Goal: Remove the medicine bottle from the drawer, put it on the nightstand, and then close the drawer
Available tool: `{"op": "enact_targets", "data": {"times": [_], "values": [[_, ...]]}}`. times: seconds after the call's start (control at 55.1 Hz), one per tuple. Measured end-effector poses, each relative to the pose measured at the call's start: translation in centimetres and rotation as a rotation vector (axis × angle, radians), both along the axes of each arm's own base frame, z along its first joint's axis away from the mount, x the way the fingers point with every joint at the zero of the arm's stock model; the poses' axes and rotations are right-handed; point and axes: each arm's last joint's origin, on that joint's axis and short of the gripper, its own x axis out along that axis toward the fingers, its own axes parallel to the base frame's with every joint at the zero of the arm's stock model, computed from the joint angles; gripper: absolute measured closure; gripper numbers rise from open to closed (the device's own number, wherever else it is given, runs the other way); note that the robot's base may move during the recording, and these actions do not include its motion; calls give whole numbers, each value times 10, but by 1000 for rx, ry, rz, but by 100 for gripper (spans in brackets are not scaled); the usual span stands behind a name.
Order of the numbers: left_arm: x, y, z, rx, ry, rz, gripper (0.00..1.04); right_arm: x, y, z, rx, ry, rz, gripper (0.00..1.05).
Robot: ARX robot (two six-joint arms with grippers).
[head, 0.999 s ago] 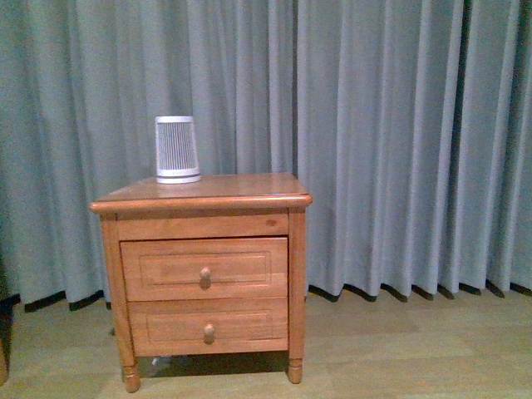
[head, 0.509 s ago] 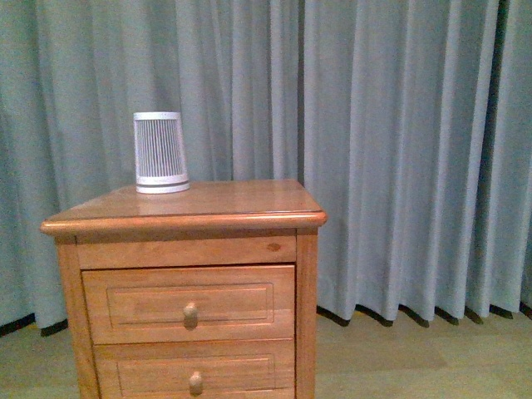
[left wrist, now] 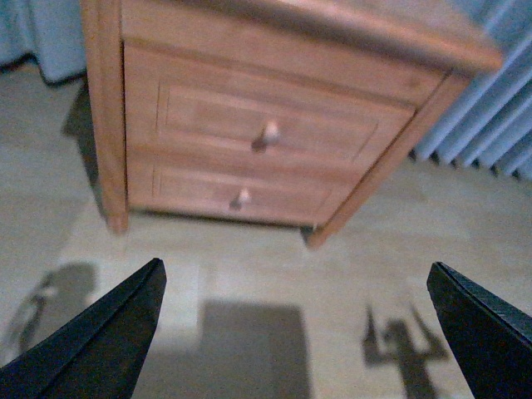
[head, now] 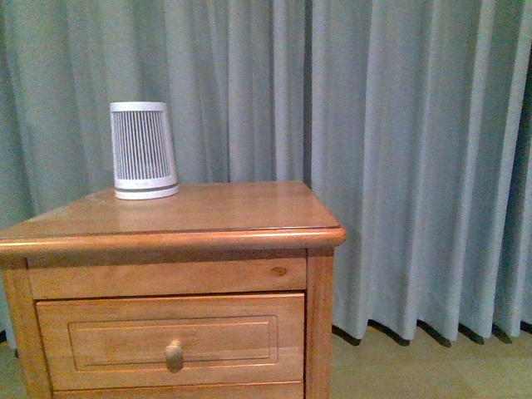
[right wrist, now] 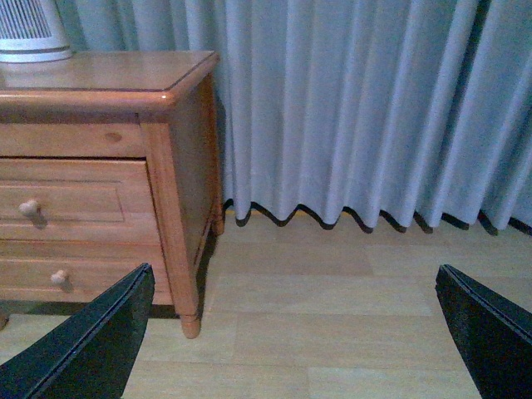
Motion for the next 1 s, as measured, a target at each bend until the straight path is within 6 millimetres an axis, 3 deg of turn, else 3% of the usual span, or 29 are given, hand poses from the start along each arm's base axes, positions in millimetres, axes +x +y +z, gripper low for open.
{"op": "enact_targets", "data": {"times": [0.054,0.109,0.2,0.291,0.363,0.509,0.636,0.781,0.999], "values": [[26,0,24,8,-74,10,7,0,0,0,0,0,0,0],[49,-3,35,15,-113,15,7,0,0,0,0,0,0,0],[90,-14,30,30,-122,-3,7,0,0,0,0,0,0,0],[129,-35,-3,62,-66,-27,7,0,0,0,0,0,0,0],[148,-51,-32,92,-18,-32,7,0,0,0,0,0,0,0],[176,-79,-87,137,59,-37,7,0,0,0,0,0,0,0],[194,-97,-123,167,103,-32,7,0,0,0,0,0,0,0],[217,-109,-147,183,109,-11,7,0,0,0,0,0,0,0],[249,-118,-162,203,67,8,7,0,0,0,0,0,0,0]]}}
